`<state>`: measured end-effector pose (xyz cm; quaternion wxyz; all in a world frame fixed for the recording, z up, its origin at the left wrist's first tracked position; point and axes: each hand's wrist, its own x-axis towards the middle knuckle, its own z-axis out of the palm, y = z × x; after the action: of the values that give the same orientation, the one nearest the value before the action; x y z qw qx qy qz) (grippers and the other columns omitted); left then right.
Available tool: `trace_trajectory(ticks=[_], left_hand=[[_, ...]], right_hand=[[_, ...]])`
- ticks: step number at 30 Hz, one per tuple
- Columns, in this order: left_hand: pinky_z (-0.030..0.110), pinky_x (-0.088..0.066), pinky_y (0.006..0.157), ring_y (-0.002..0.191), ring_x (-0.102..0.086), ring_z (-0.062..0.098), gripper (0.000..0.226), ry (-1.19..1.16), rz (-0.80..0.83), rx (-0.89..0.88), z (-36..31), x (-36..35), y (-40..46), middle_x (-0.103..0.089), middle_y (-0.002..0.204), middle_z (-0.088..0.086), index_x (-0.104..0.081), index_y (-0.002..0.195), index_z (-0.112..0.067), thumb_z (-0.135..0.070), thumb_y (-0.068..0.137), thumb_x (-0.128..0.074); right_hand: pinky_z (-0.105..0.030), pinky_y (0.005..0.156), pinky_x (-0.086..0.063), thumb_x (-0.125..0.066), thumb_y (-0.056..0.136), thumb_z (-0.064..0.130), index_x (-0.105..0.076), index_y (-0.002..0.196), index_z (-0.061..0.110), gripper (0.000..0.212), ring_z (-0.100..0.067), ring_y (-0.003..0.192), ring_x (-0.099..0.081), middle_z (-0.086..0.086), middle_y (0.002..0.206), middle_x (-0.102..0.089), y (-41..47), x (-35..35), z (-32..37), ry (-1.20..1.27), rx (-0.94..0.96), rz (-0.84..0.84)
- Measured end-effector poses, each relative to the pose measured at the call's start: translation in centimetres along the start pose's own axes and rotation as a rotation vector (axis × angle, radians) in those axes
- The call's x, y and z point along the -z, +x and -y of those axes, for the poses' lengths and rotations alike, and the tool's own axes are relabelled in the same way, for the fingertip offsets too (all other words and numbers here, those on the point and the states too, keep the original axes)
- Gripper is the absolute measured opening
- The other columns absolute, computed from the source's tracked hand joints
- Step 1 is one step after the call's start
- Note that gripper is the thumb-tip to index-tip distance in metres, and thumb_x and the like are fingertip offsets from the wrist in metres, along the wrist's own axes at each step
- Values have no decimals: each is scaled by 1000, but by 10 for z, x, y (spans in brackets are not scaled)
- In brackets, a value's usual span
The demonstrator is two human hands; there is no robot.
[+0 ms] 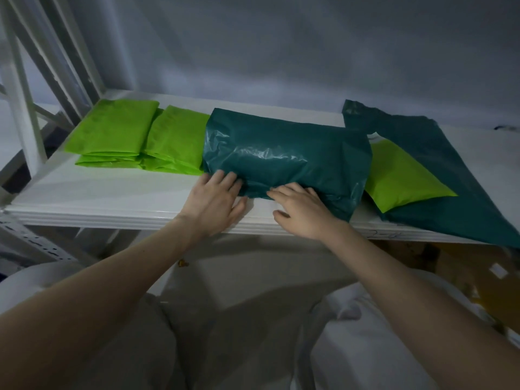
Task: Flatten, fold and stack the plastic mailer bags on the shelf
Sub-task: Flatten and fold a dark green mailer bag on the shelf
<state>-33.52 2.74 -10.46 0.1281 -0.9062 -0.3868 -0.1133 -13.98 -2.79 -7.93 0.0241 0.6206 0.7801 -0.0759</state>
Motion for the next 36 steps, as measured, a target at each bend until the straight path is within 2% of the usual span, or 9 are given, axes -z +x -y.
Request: trace_trajectory(ticks=[5, 8, 13, 18, 21, 24, 29, 32, 36], left_hand=[[38, -39, 98, 118, -50, 26, 81, -188, 144, -75, -21, -4, 12, -48, 137, 7, -38, 141, -8, -48, 83, 1], [35, -40, 91, 117, -50, 21, 88, -109, 126, -61, -28, 0, 23, -47, 134, 0, -27, 146, -17, -48, 74, 13], [33, -42, 77, 106, -55, 24, 54, 3, 185, -70, -39, 6, 32, -48, 127, 2, -29, 145, -21, -45, 98, -19], [32, -34, 66, 95, -57, 26, 58, 48, 183, -43, -48, 3, 37, -51, 117, 5, -45, 132, -21, -49, 93, -12], [34, -36, 69, 86, -58, 28, 77, 16, 148, -28, -48, 2, 38, -56, 107, 6, -60, 115, -19, -50, 81, 2], [36, -36, 72, 84, -57, 28, 77, -19, 155, -38, -52, 5, 38, -58, 105, 7, -66, 106, -14, -47, 81, -1], [33, -36, 92, 110, -49, 22, 91, -185, 167, -92, -70, 9, 53, -51, 124, 4, -52, 124, -11, -50, 73, 12], [32, -31, 103, 123, -45, 21, 91, -221, 210, -170, -86, 4, 57, -43, 141, 4, -31, 144, -11, -49, 74, 12], [34, -39, 95, 117, -49, 21, 77, -166, 192, -144, -96, 4, 60, -45, 137, 0, -33, 143, -15, -46, 83, 5]], right_hand=[[-37, 109, -24, -43, 95, 26, -28, 146, 21, 54, -17, 134, -29, 5, 149, -33, 1, 1, -8, 83, 19, 54], [-38, 107, -30, -43, 94, 23, -30, 146, 20, 54, -18, 128, -34, 3, 145, -37, 1, 2, -15, 91, 26, 60], [-37, 99, -38, -43, 93, 21, -35, 142, 16, 50, -19, 118, -38, 1, 134, -44, 0, 6, -25, 83, 7, 70], [-37, 103, -36, -42, 95, 20, -32, 145, 17, 51, -18, 122, -36, 1, 137, -42, -11, 13, -42, 93, -18, 156], [-35, 106, -33, -42, 96, 20, -31, 146, 17, 51, -19, 123, -35, 1, 140, -41, -20, 17, -55, 107, -30, 194], [-33, 107, -31, -41, 96, 19, -29, 147, 19, 52, -18, 126, -34, 2, 144, -37, -32, 19, -69, 115, -48, 222], [-28, 105, -31, -43, 95, 20, -29, 147, 18, 54, -18, 129, -34, 1, 145, -37, -36, 17, -75, 99, -52, 201], [-28, 104, -32, -44, 94, 20, -31, 146, 19, 54, -18, 127, -36, 1, 143, -40, -35, 15, -76, 92, -44, 182], [-34, 105, -34, -42, 93, 19, -29, 147, 23, 55, -15, 128, -34, 6, 144, -39, -38, 14, -82, 113, -47, 166]])
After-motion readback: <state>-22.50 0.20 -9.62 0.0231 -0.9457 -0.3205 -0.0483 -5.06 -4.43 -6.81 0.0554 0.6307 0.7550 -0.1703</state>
